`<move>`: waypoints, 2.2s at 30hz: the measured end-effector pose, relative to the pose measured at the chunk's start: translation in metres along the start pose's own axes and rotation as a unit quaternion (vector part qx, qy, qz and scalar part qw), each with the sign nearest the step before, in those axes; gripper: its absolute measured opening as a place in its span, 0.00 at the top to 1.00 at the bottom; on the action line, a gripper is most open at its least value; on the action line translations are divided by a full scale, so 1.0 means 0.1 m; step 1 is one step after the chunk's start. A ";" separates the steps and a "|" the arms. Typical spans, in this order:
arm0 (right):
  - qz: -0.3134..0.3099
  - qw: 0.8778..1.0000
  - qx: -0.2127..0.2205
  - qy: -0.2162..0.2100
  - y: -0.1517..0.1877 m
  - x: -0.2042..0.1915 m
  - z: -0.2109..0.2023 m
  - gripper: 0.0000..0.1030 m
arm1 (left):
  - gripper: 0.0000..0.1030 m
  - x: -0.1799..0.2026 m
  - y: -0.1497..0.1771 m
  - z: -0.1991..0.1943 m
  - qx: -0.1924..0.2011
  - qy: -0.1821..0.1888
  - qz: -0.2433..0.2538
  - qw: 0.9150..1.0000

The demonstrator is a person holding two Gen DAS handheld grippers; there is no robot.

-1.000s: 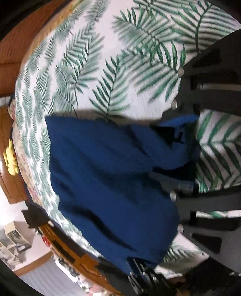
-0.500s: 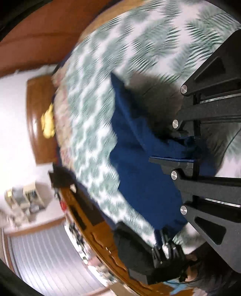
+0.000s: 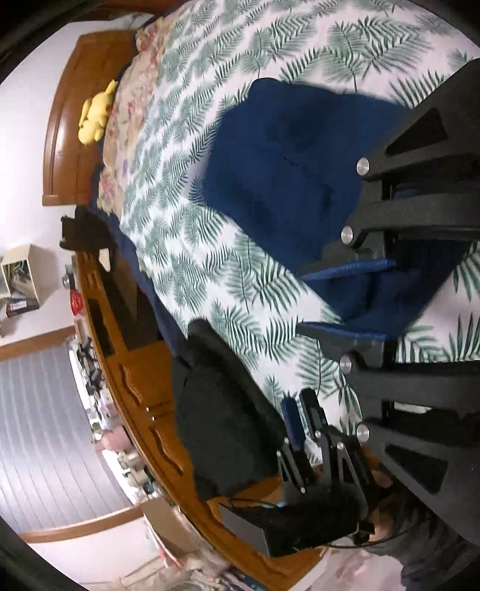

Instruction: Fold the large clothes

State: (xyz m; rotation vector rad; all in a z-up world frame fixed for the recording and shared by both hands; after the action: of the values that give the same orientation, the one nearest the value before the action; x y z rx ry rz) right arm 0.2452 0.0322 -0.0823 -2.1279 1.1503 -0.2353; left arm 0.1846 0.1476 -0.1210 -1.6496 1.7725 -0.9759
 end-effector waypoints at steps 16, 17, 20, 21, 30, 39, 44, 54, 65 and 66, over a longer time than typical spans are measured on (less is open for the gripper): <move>0.028 0.987 -0.036 0.151 0.87 1.03 -0.41 0.69 | 0.77 0.66 -0.12 0.04 0.001 0.081 0.027 0.996; 0.033 0.987 -0.035 0.150 0.91 1.04 -0.43 0.69 | 0.77 0.74 -0.12 0.07 -0.003 0.093 0.028 0.995; 0.046 0.988 -0.032 0.144 1.00 1.10 -0.48 0.69 | 0.77 0.91 -0.09 0.16 -0.017 0.110 0.035 0.993; 0.048 0.988 -0.032 0.142 1.01 1.11 -0.49 0.69 | 0.77 0.95 -0.08 0.20 -0.022 0.110 0.039 0.993; 0.049 0.989 -0.033 0.138 1.04 1.11 -0.50 0.68 | 0.77 1.15 -0.04 0.41 -0.042 0.116 0.045 0.991; 0.043 0.989 -0.028 0.135 1.03 1.11 -0.53 0.67 | 0.86 1.19 0.02 0.52 -0.059 0.140 0.033 0.988; 0.042 0.991 -0.021 0.127 1.02 1.10 -0.54 0.67 | 0.95 1.14 0.01 0.40 -0.047 0.140 0.031 0.989; 0.019 0.995 -0.029 0.092 1.00 0.88 -0.29 0.67 | 0.96 0.53 0.17 0.14 -0.033 0.097 -0.011 0.995; -0.014 0.991 -0.043 0.122 0.73 1.28 -0.01 0.56 | 0.84 0.56 0.34 0.03 -0.048 0.099 -0.006 0.994; -0.013 0.991 -0.045 0.126 0.69 1.36 0.04 0.47 | 0.82 0.59 0.36 0.02 -0.048 0.097 -0.003 0.994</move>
State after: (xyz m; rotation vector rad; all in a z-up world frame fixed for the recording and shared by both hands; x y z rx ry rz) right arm 0.2818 -0.0988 -0.1518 -2.2394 1.2979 -0.4831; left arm 0.1570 0.0893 -0.1450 -1.6677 1.9703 -1.1021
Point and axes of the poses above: each gripper's, at about its wrist camera, not at the fingertips, and z roughly the way its jaws point, x to its right, y to its underside, the point moved 8 cm from there along z, roughly the way its jaws point
